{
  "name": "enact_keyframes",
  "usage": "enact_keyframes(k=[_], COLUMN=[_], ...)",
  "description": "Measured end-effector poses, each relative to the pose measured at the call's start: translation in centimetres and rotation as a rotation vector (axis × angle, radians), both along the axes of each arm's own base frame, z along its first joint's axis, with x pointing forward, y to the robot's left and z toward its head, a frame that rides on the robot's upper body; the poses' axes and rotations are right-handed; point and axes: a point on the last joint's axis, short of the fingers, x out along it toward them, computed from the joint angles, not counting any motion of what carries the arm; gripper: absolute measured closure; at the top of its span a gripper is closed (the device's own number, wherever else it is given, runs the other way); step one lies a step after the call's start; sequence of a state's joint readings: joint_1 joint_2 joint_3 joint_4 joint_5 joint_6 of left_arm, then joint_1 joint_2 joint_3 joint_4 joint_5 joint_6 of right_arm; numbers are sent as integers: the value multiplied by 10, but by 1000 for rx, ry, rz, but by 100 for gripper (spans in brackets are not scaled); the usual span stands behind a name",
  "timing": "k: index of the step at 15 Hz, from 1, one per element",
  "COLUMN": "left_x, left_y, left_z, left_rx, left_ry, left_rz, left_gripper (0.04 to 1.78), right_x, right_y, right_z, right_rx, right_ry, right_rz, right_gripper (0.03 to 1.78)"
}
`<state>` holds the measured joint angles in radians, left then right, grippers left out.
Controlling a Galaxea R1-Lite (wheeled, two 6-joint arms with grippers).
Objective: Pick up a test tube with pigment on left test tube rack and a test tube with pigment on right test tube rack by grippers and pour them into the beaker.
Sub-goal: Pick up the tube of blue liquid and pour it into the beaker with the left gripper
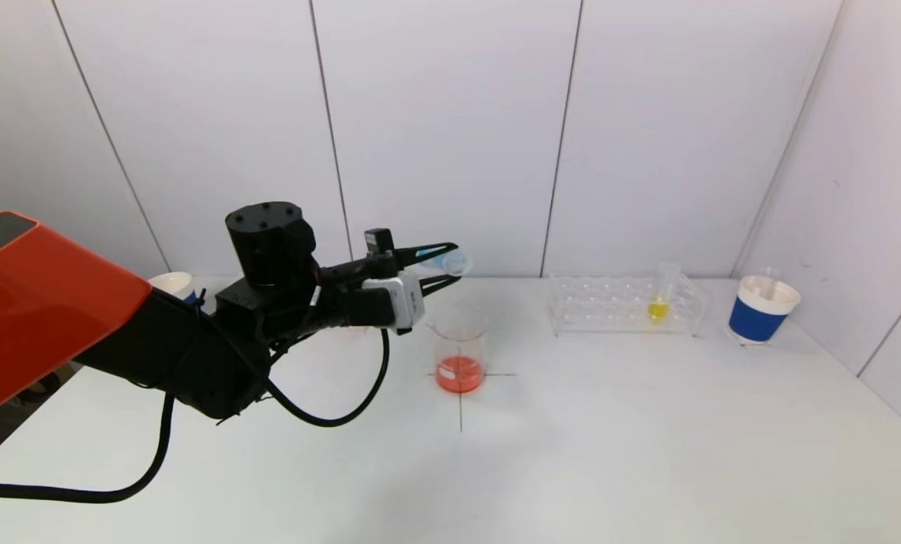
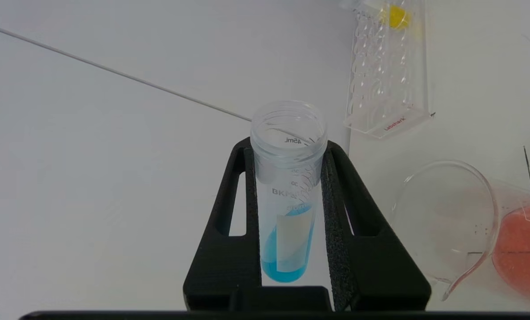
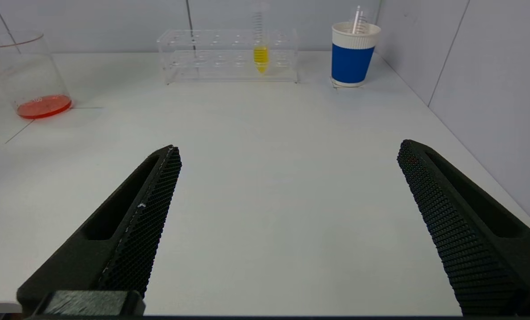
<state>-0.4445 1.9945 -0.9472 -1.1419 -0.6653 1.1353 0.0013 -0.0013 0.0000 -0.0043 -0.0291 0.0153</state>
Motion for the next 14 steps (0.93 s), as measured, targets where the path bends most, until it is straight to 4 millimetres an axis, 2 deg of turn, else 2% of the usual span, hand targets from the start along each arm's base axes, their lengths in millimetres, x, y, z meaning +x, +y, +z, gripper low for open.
enact_keyframes(k=[6,14], left_x=[2,13], left_y=[1,4], left_z=[-7,-25], left_rx=[65,107], left_ry=[-24,-19], left_rz=[11,35], left_gripper=[139,139], right_x=[0,0], right_y=[0,0], right_z=[0,0], right_rx=[0,0], right_ry=[0,0], right_rz=[0,0], right_gripper=[4,4])
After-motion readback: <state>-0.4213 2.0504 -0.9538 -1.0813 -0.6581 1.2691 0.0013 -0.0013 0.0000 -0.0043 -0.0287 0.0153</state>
